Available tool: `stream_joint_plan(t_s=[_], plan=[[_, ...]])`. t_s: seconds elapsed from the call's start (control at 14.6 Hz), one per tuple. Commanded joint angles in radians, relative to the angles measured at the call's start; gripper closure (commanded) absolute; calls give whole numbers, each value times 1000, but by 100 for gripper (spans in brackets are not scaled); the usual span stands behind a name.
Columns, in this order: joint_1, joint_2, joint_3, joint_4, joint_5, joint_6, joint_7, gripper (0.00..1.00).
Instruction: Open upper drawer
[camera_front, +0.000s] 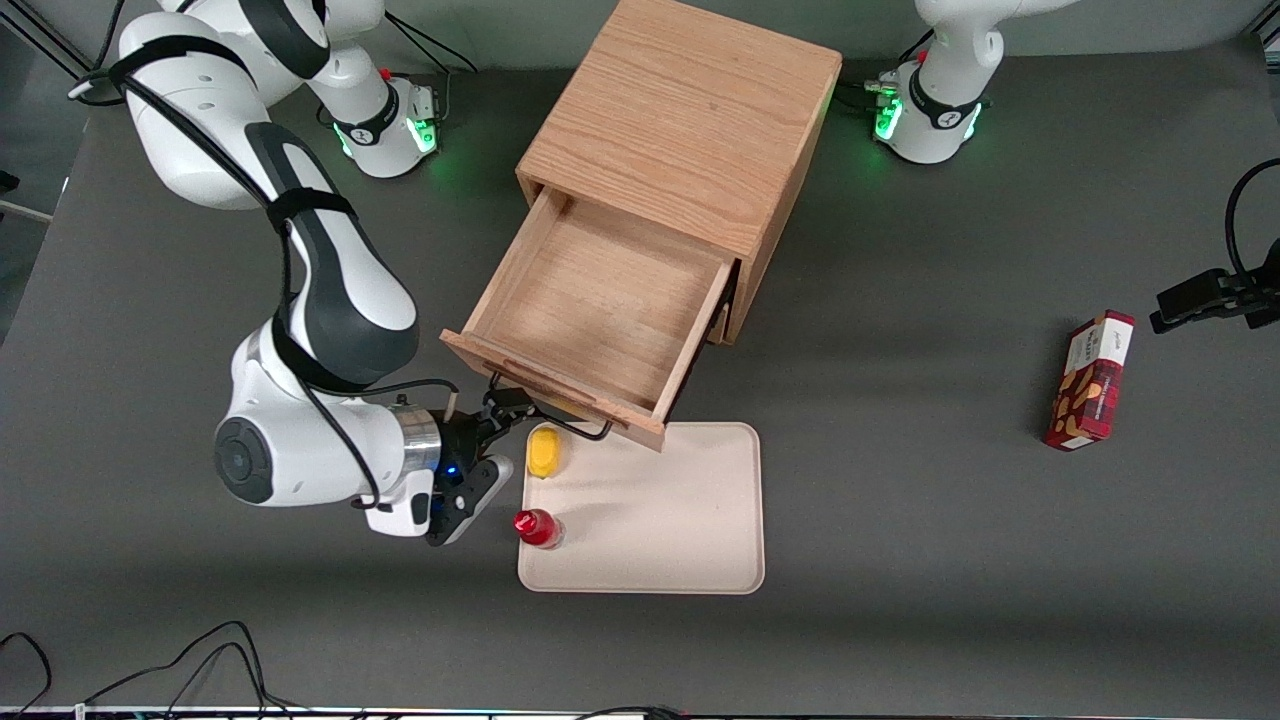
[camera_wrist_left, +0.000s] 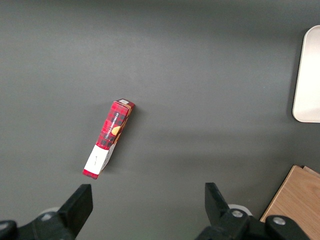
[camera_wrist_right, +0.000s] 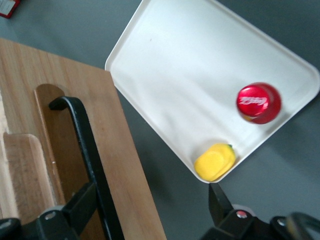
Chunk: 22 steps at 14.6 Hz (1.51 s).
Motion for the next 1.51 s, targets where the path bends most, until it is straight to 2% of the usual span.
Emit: stream_joint_plan(t_s=[0.0,0.14,0.21,0.34,0.41,0.55,0.75,0.89,1.03,1.17,1.24,1.44], plan=[[5,-8,-15,38,-14,-14,-20,0],[-1,-59,-24,35,-17,-26,-7,0],[-4,-120,-38,25,-39,-61,9,0],[14,-212,-78,21,-197,-135,74,0],[11,-241,-78,21,-241,-167,88,0],[0,-330,-85,14,-249,-244,120,0],[-4,-479,-98,-15,-269,-284,255,0],[-21,-600,-121,-107,-267,-399,347,0],[-23,-736,-150,-258,-267,-466,412,0],[-23,-862,-187,-421,-263,-461,439,0],[-23,-914,-206,-499,-255,-454,507,0],[-26,-1048,-279,-769,-254,-346,559,0]])
